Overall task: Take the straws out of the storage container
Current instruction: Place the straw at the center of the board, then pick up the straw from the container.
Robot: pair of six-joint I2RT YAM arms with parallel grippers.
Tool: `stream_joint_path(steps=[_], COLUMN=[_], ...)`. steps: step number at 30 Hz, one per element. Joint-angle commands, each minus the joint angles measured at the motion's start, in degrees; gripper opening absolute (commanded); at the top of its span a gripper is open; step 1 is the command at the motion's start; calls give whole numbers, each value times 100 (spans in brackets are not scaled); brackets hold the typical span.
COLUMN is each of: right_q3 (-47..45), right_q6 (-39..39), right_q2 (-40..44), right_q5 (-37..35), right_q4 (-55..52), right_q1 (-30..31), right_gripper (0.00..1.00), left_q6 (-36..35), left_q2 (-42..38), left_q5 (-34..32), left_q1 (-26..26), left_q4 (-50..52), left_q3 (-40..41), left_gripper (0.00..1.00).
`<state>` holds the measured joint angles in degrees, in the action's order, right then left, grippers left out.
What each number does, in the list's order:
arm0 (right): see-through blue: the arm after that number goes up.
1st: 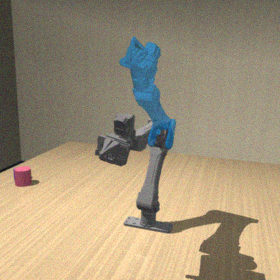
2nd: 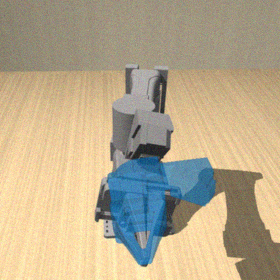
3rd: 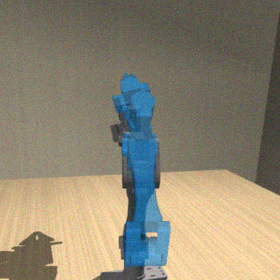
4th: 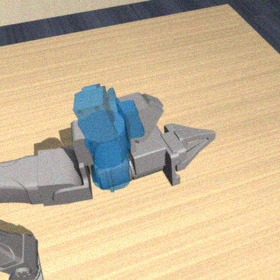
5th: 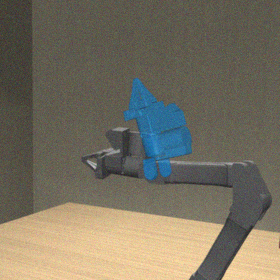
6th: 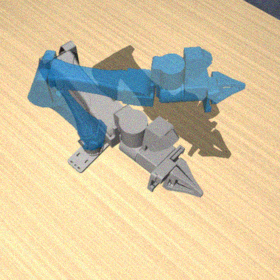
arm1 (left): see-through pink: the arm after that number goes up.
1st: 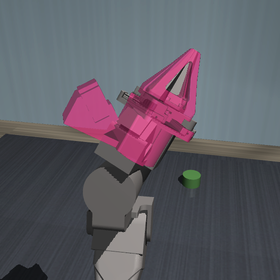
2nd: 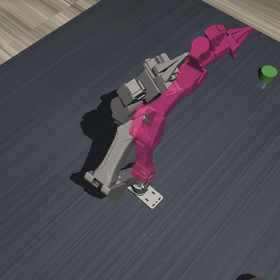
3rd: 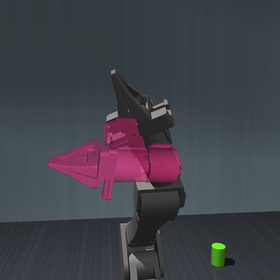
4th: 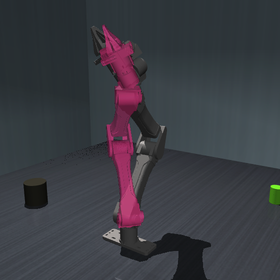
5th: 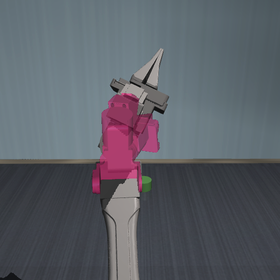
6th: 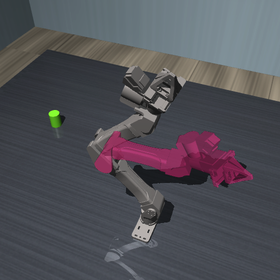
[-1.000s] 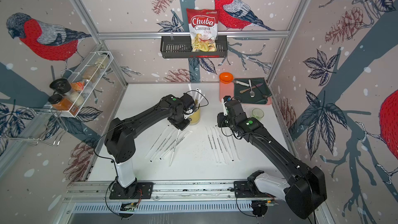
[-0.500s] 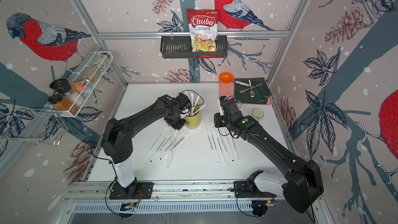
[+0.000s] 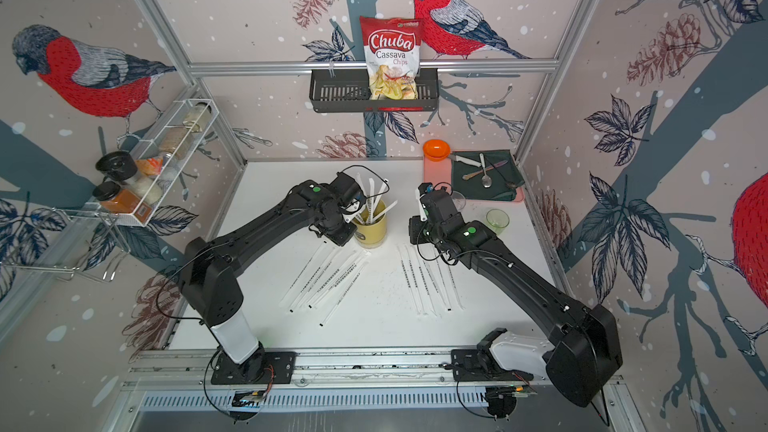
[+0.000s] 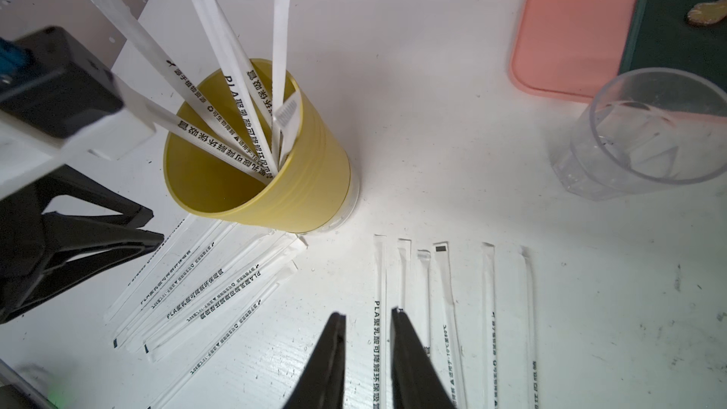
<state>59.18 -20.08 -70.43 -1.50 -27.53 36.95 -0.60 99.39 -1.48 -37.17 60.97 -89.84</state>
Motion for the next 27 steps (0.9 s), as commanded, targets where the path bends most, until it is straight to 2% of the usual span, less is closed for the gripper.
stream_joint_path(steps=[1,8,10,13,15,18,27], right_q3=[92,95,-12,-174,-165,-42,407], right_q6=[-131,-203,-292,-408,-461,-521,-614], right_q2=[58,19,38,-20,-111,-517,-1343], right_q5=[-82,-123,-90,-21,106,325,571], right_q4=[25,238,486,1048,1364,1693,2000], right_q1=[44,421,446,428,375,328,142], right_gripper=[25,27,29,32,33,35,38], left_q6=[-38,72,243,438,582,753,886], left_q2=[-369,-1533,-1983,-2785,-3324,-3798,-4014], left_q5=[243,878,947,781,563,430,438], left_q1=[34,247,361,468,516,645,932], left_q4=[-257,-1187,-1781,-3278,-4357,-5280,-5350], left_q3=[-21,458,808,1772,2511,3187,3237], left_gripper=[29,30,30,30,38,44,45])
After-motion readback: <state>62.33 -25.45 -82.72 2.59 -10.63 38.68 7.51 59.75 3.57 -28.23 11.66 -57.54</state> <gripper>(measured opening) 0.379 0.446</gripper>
